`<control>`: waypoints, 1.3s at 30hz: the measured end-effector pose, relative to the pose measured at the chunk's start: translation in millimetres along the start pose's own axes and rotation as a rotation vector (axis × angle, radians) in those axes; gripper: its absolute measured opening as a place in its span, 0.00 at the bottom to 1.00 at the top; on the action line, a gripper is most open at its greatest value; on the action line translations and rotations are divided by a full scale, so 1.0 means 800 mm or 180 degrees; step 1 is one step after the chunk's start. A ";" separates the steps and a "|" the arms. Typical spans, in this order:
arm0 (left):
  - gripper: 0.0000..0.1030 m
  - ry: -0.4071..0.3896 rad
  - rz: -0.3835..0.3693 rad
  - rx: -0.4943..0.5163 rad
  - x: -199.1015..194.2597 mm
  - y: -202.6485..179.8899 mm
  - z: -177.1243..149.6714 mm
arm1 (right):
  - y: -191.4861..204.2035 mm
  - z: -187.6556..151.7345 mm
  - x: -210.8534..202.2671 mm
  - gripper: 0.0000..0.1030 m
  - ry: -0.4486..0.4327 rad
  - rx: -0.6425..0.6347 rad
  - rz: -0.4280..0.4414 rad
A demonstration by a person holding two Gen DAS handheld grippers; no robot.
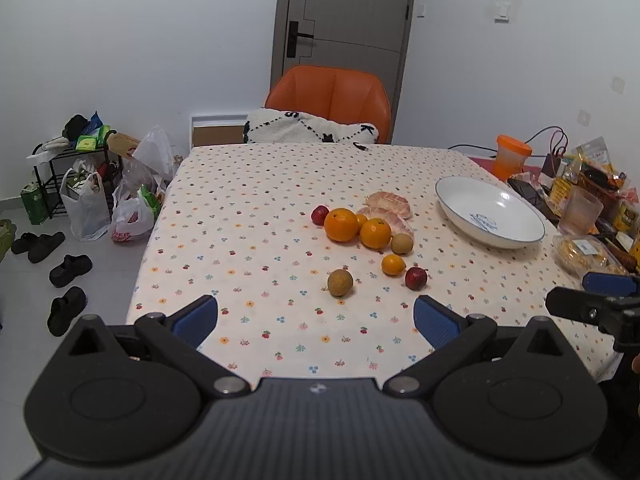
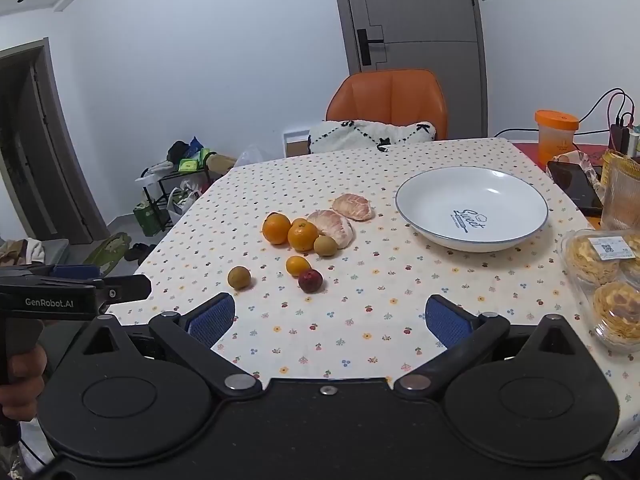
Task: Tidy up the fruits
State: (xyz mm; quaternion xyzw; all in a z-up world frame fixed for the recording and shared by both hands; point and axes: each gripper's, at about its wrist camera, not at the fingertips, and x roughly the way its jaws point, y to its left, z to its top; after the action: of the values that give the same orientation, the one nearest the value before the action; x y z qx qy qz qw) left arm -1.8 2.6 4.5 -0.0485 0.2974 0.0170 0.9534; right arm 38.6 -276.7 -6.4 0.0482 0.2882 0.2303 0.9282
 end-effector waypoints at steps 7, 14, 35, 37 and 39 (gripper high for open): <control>1.00 0.0009 -0.0002 -0.0001 0.000 0.004 0.003 | 0.000 0.000 0.001 1.00 0.0028 -0.0012 -0.0011; 1.00 0.0006 0.0012 0.0007 0.001 0.004 0.002 | 0.001 -0.001 0.002 1.00 0.0034 -0.0041 -0.0016; 1.00 -0.0004 0.0010 0.0014 0.001 0.004 0.000 | -0.001 0.002 -0.002 1.00 0.0014 -0.0020 -0.0016; 1.00 -0.0001 0.0013 0.0014 0.001 0.004 0.000 | -0.002 0.002 -0.003 1.00 0.0003 -0.0017 -0.0008; 1.00 0.0000 0.0009 0.0016 0.001 0.004 0.000 | -0.001 0.002 -0.003 1.00 0.0000 -0.0023 -0.0004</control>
State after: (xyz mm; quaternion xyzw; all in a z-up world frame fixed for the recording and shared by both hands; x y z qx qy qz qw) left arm -1.4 5.9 4.3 -0.0456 0.2975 0.0176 0.9535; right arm 38.1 -278.8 -3.9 0.0448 0.2874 0.2307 0.9285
